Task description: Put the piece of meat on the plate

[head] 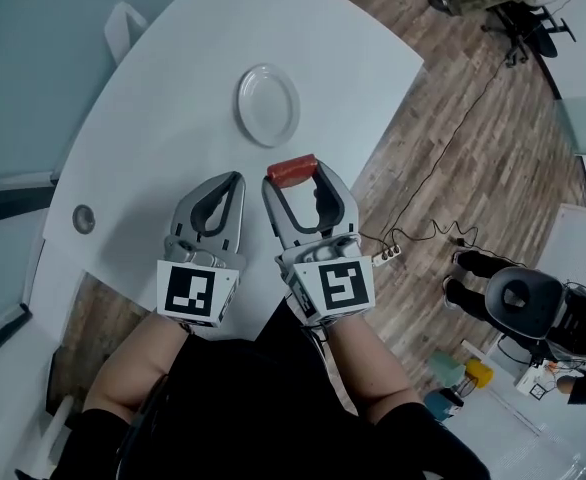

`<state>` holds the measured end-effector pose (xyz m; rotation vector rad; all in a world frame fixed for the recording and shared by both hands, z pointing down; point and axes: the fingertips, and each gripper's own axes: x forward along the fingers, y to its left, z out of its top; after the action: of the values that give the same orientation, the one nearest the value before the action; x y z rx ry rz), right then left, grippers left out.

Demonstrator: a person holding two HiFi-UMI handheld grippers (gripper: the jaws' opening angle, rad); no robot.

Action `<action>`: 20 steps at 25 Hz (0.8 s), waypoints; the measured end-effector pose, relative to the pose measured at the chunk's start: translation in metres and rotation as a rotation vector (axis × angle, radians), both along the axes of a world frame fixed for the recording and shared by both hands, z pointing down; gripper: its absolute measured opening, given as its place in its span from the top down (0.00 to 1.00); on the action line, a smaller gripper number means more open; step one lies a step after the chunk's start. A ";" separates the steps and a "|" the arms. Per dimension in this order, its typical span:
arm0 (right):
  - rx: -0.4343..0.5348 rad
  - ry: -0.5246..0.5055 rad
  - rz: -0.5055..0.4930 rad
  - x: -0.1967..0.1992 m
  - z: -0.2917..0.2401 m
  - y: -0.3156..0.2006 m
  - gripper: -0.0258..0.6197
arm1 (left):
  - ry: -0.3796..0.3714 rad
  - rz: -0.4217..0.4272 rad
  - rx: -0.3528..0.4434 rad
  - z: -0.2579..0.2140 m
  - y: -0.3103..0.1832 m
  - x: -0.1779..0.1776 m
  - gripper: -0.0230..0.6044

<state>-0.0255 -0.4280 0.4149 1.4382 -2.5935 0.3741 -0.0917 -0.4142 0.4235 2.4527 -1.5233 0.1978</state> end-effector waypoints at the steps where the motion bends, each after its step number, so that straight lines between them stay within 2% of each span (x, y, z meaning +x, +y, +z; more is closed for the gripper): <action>1: 0.001 0.004 -0.003 0.001 0.004 -0.001 0.53 | -0.001 -0.001 -0.004 0.003 -0.001 0.000 0.96; 11: -0.048 0.024 -0.009 -0.002 0.026 -0.025 0.53 | 0.004 0.005 -0.062 0.026 -0.026 0.003 0.96; 20: -0.074 0.042 -0.001 -0.006 0.053 -0.050 0.53 | -0.013 0.016 -0.070 0.052 -0.052 0.004 0.96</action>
<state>-0.0314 -0.4779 0.4684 1.4055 -2.5196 0.4302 -0.0874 -0.4660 0.4756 2.4144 -1.4762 0.2664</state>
